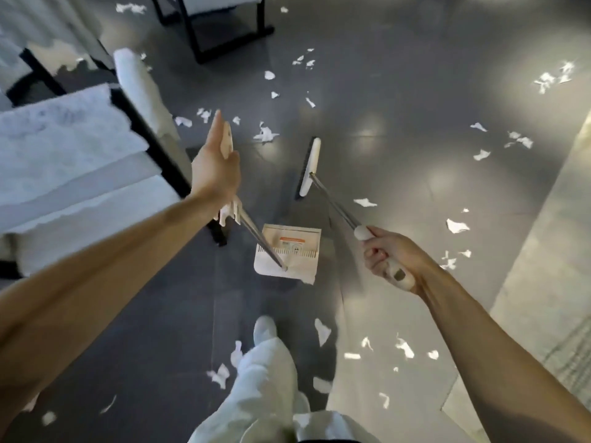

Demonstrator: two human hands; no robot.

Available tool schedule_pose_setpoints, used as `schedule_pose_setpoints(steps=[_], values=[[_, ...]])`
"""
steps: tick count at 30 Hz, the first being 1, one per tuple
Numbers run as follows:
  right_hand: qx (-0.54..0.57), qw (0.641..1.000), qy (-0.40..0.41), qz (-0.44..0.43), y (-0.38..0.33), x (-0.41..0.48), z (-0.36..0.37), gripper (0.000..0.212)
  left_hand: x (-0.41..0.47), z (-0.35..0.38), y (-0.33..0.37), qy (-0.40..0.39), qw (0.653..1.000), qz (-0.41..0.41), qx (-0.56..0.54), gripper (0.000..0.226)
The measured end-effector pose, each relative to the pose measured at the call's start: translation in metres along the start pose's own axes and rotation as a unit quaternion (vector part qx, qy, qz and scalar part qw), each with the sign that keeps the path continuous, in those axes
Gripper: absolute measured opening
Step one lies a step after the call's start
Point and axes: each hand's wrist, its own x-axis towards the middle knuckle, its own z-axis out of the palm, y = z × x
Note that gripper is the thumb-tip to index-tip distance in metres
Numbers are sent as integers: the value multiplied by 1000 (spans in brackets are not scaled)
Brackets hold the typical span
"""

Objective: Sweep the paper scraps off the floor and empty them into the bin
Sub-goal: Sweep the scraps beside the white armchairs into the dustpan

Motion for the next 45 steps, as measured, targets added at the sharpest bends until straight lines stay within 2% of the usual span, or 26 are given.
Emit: schedule_pose_setpoints(steps=[4, 15, 21, 25, 28, 31, 40, 45], values=[[37, 999, 2, -16, -119, 82, -2, 28, 124, 48, 47, -12, 999, 12, -28, 76], [103, 994, -17, -30, -463, 279, -23, 19, 498, 210, 180, -72, 997, 36, -9, 73], [44, 998, -32, -6, -682, 418, -55, 22, 724, 323, 253, -49, 999, 7, -5, 74], [14, 999, -32, 6, -828, 493, -54, 21, 861, 356, 299, -8, 1000, 8, 14, 71], [1, 999, -38, 9, -935, 559, -43, 21, 961, 378, 326, 29, 1000, 7, 7, 68], [-4, 999, -47, 11, -1037, 640, -31, 23, 1077, 412, 344, 32, 998, -27, -48, 65], [-22, 997, -73, 15, -1335, 859, 16, 19, 1422, 497, 435, 5, 1000, 12, 0, 71], [-78, 993, -91, -4, -1500, 987, 52, 20, 1630, 527, 464, 52, 998, 3, 16, 70]])
